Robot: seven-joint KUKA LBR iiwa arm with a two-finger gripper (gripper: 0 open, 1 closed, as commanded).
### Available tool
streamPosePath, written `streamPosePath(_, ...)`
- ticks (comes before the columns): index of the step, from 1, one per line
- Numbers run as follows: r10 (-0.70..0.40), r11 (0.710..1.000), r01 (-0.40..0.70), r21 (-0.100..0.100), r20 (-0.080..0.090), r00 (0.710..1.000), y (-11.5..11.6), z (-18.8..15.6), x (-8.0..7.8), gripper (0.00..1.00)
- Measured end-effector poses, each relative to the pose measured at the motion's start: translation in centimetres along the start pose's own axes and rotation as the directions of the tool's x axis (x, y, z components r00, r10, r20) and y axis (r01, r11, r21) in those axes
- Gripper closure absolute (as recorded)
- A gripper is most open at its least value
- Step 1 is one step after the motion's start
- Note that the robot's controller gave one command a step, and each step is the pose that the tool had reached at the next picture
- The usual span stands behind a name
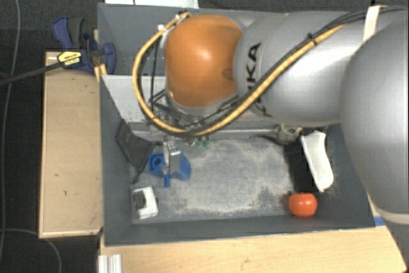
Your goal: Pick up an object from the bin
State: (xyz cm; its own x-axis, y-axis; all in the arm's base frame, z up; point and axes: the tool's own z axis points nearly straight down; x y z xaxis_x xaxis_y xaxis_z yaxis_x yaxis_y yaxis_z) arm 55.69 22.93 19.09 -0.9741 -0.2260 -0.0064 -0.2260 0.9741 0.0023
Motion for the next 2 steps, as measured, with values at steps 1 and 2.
streamPosePath(1, -0.134, 0.991, 0.134, 0.000, 0.001, 0.991, 0.9, 6.4, 1.1, 0.00)
streamPosePath(2, -0.164, 0.986, 0.164, 0.000, -0.005, 0.986, 0.6, 8.4, 1.7, 0.00)
